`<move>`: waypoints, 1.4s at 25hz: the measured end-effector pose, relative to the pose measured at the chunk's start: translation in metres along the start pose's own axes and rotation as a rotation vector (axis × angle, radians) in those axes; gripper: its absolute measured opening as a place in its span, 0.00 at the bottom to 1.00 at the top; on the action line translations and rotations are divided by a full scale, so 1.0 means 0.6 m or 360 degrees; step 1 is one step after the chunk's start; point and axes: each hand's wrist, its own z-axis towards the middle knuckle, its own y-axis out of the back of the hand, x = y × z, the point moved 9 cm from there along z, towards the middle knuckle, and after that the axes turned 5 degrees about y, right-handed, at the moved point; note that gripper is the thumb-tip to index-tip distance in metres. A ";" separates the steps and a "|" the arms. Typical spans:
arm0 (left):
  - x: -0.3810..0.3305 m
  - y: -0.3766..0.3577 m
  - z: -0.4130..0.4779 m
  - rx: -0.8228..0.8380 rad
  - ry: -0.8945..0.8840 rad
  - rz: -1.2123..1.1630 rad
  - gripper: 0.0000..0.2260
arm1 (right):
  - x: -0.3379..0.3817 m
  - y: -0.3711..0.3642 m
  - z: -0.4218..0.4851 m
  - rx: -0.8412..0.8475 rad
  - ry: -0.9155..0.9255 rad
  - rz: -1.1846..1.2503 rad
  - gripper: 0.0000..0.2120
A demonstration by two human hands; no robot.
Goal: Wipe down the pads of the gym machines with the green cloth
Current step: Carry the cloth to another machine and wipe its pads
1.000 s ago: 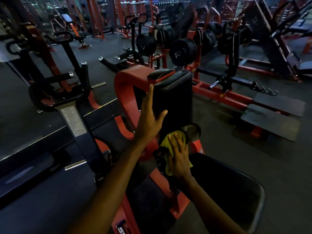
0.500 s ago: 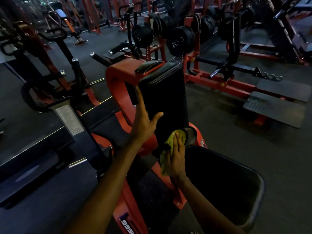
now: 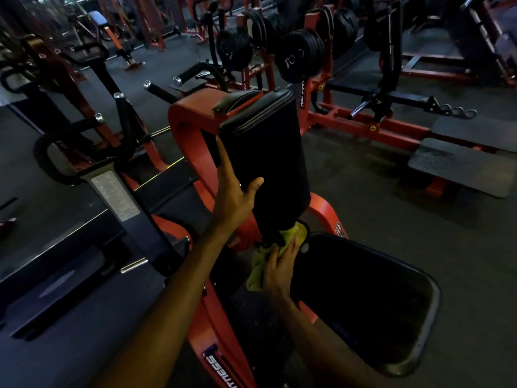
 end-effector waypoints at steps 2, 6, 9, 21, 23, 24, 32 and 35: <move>-0.002 -0.001 0.000 0.0026 -0.0029 -0.0027 0.45 | -0.045 0.001 0.068 0.0056 -0.0310 0.0280 0.21; 0.000 -0.005 -0.003 0.0062 -0.0016 -0.0004 0.45 | 0.049 -0.080 -0.201 -0.0432 0.0506 0.0072 0.28; 0.003 -0.004 -0.004 0.0043 -0.0032 0.0004 0.44 | 0.140 -0.037 -0.183 -0.0411 0.0817 -0.0163 0.25; -0.001 -0.005 -0.002 0.0090 -0.0007 -0.0092 0.43 | 0.207 0.002 -0.095 -0.0464 0.0770 -0.0325 0.23; -0.002 -0.005 -0.003 0.0091 -0.0030 -0.0081 0.43 | 0.270 -0.010 -0.091 -0.0437 0.0979 -0.0414 0.23; -0.003 -0.005 -0.003 0.0097 -0.0044 -0.0078 0.44 | 0.301 -0.017 -0.088 -0.0415 0.1065 -0.0449 0.23; -0.019 0.001 -0.012 -0.0046 0.0057 -0.0047 0.43 | 0.252 0.014 -0.053 -0.0288 0.1111 -0.0462 0.24; -0.084 0.019 -0.003 -0.0389 0.0041 0.0117 0.38 | 0.306 0.005 -0.053 -0.0206 0.1278 -0.0466 0.25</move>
